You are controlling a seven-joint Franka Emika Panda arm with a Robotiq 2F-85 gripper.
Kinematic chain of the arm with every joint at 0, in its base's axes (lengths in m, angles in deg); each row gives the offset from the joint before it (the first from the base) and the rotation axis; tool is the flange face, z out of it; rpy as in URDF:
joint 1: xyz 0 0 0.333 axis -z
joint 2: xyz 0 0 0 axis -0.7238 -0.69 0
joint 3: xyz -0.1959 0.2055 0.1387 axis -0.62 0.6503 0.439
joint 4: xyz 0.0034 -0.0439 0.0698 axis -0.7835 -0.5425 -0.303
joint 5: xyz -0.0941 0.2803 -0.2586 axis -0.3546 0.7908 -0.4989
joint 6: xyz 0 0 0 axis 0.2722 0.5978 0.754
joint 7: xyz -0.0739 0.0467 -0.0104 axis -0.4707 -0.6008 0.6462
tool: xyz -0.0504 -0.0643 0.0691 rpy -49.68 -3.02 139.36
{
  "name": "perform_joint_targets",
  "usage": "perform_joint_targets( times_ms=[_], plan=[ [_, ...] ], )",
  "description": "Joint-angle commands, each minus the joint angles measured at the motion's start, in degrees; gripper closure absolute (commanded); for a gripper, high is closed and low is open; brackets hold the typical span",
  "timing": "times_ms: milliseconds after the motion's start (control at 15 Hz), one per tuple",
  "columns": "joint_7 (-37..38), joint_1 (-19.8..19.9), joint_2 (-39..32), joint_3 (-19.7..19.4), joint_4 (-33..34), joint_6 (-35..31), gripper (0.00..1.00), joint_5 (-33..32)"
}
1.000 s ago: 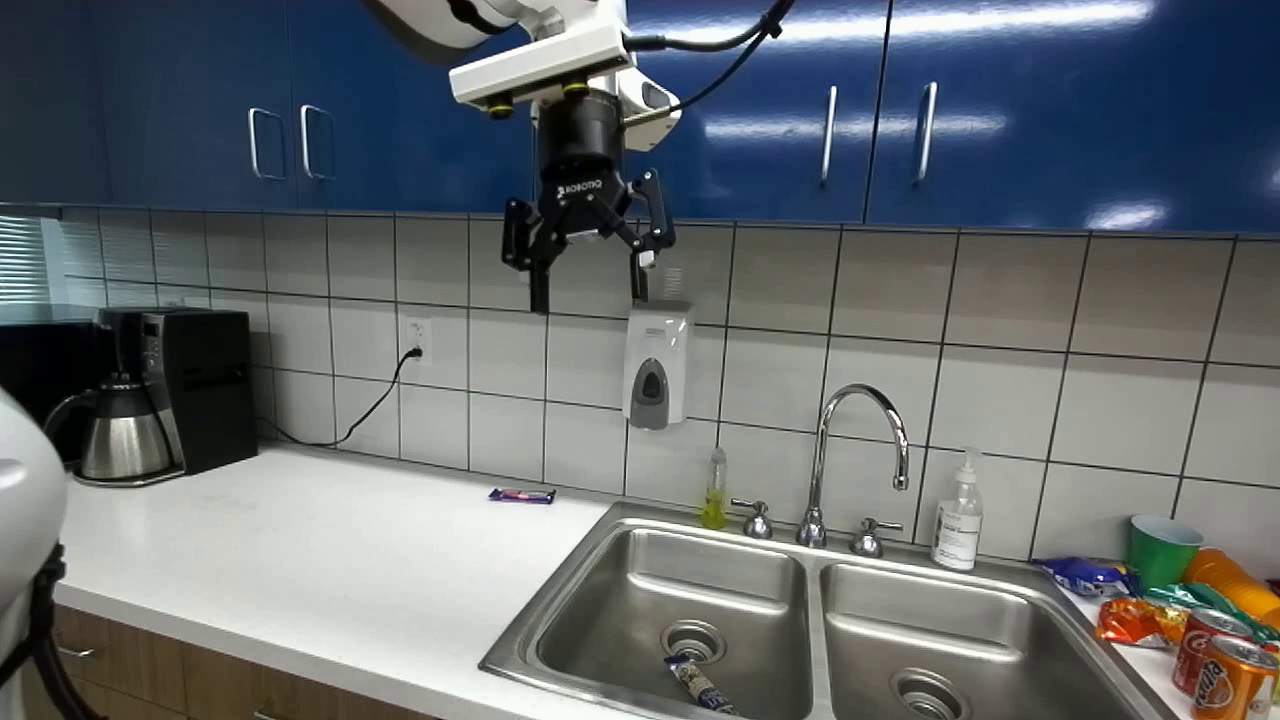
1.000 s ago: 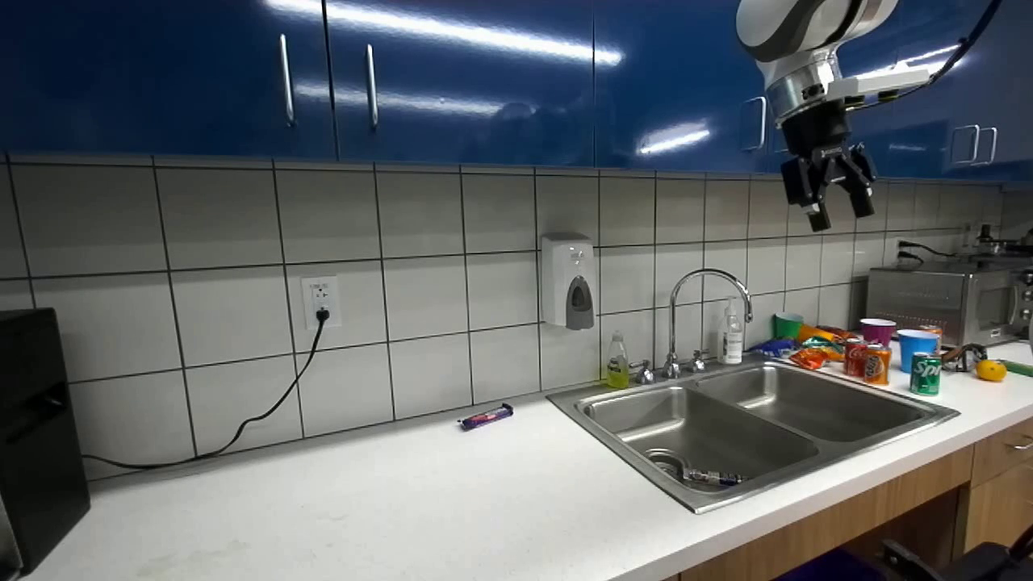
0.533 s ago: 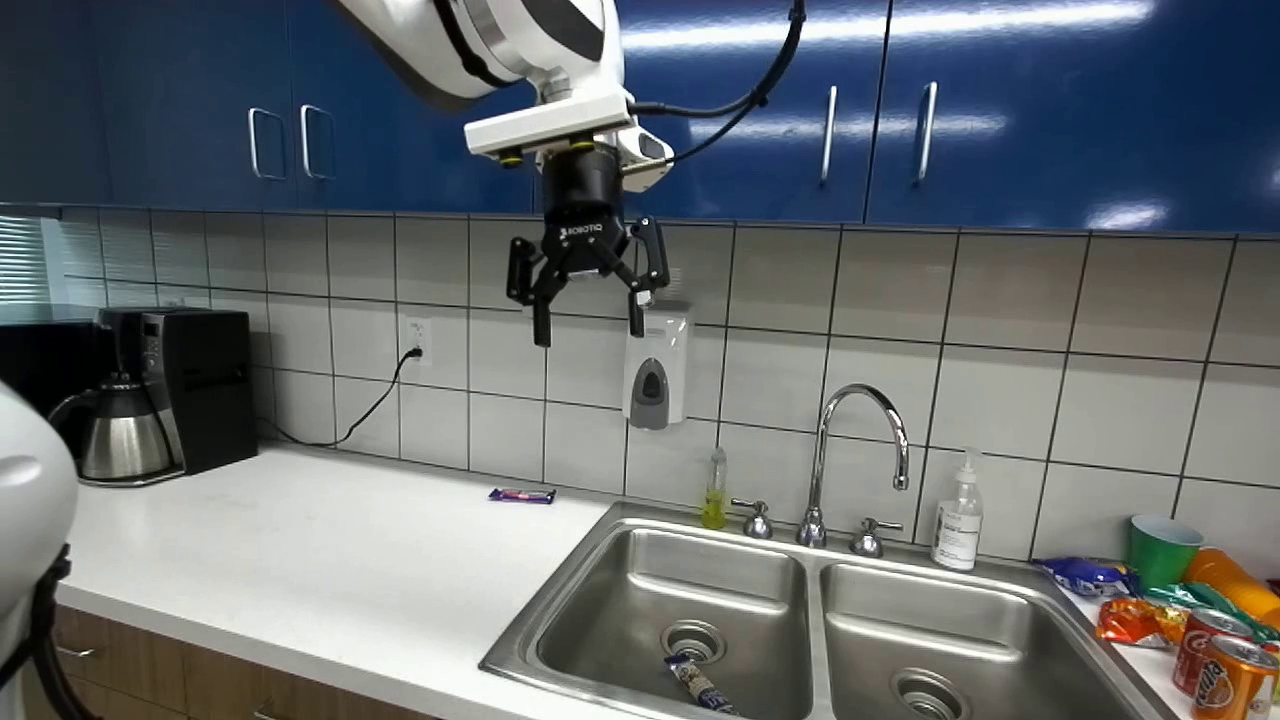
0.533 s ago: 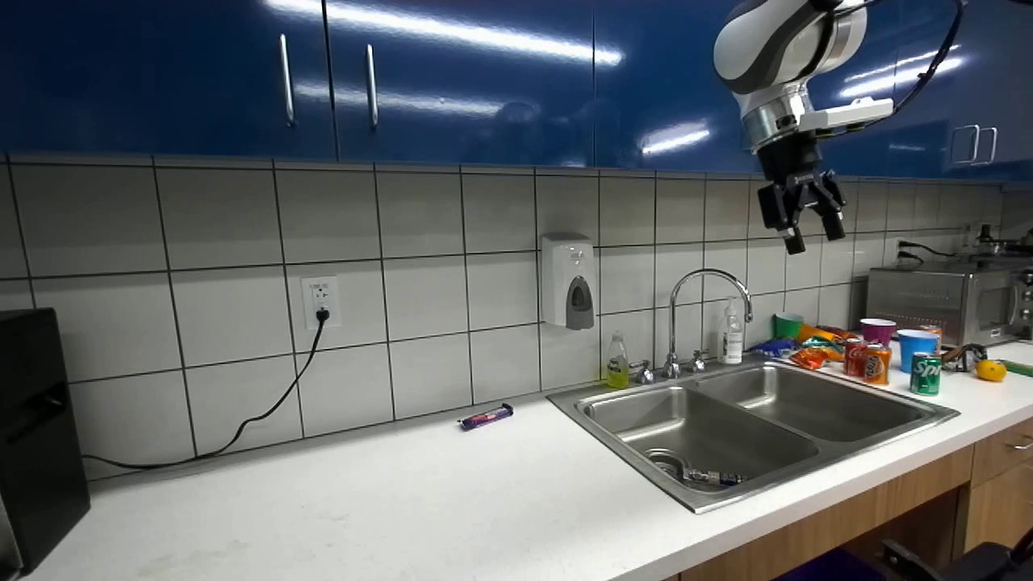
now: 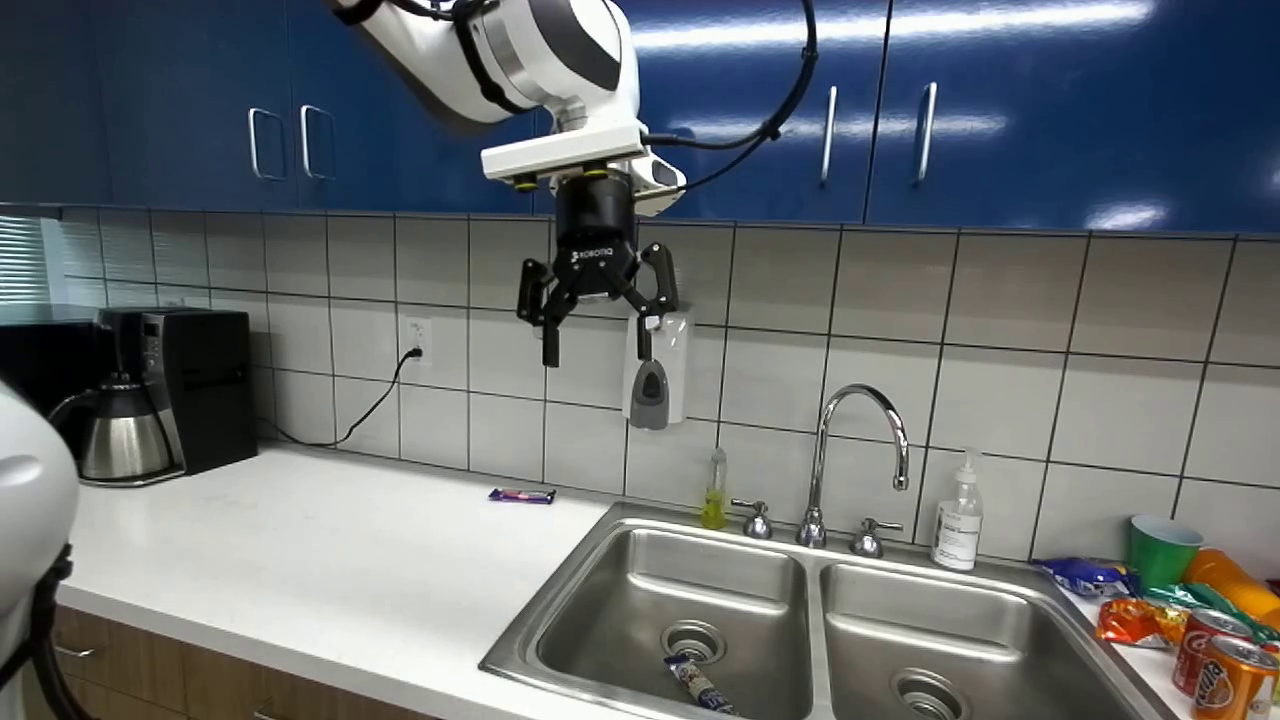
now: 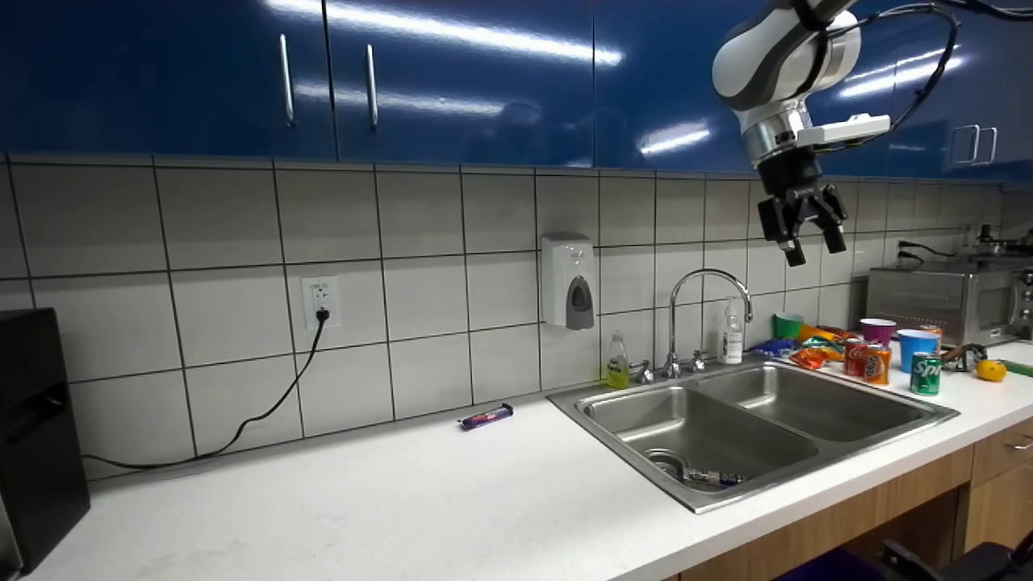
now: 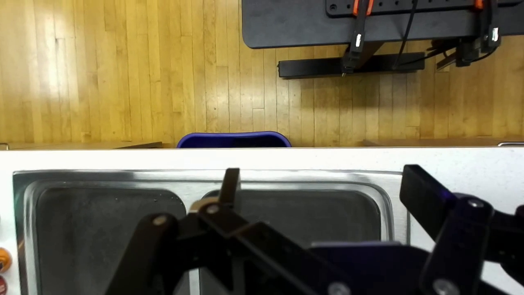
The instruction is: Take the candy bar out of the kitchen sink
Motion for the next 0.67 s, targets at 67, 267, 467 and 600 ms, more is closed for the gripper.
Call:
perform_joint_targets(
  times_ms=[67, 267, 467, 600],
  plan=[
    [-0.99, 1.55, 0.12, -1.7, -0.5, 0.37, 0.0, 0.86],
    [-1.11, 2.14, 0.86, -2.72, -2.02, 0.53, 0.0, 0.28],
    [-1.3, 2.76, 1.28, -3.31, -3.74, 0.31, 0.0, -0.28],
    [-1.53, 2.91, 1.21, -3.51, -4.74, 0.07, 0.0, -0.51]
  ],
)
